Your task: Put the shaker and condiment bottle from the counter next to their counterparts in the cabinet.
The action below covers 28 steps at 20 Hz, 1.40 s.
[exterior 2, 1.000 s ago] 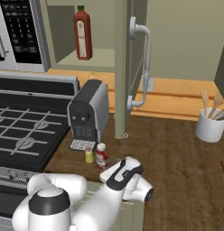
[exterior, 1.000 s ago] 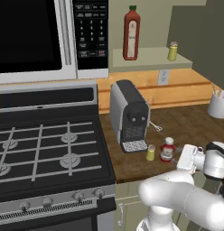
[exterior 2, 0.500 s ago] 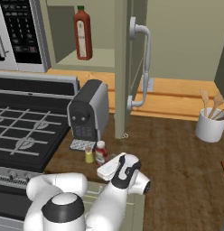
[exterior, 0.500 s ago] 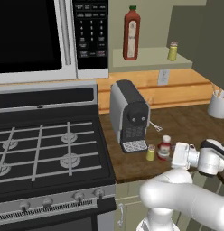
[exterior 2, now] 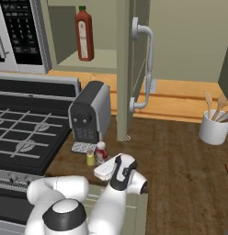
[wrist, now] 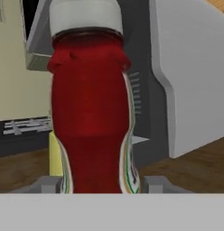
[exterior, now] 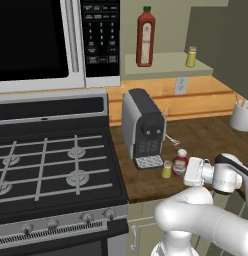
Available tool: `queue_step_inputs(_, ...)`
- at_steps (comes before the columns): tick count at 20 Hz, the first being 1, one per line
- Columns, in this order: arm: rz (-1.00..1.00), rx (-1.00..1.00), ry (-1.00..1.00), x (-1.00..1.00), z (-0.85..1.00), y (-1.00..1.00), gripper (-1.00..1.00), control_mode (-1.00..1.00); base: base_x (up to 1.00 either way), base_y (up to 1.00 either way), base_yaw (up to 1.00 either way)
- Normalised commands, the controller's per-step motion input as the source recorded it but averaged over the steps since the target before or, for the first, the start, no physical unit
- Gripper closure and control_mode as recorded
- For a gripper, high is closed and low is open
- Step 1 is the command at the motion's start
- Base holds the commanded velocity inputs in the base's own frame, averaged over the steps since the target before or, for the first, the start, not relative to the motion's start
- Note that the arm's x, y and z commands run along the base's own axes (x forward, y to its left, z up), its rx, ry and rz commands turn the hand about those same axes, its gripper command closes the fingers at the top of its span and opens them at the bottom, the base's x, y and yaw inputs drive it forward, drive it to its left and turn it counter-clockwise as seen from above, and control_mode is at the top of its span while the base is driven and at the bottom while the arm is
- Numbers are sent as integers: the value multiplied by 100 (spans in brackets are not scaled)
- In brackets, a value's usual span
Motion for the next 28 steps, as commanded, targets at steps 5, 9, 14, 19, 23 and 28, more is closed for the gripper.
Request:
queue_step_inputs(5,-18,-1,-3,-10,59,-57,100,-100,0,0,0)
queue_step_inputs(9,-9,0,6,-26,74,-14,100,-100,0,0,0)
queue_step_inputs(14,-1,0,16,-35,97,4,100,-100,0,0,0)
queue_step_inputs(19,-15,5,5,-66,75,22,100,-100,0,0,0)
queue_step_inputs(23,-31,11,-4,-99,7,46,100,-100,0,0,0)
queue_step_inputs(28,-27,13,-4,-95,36,39,100,-100,0,0,0)
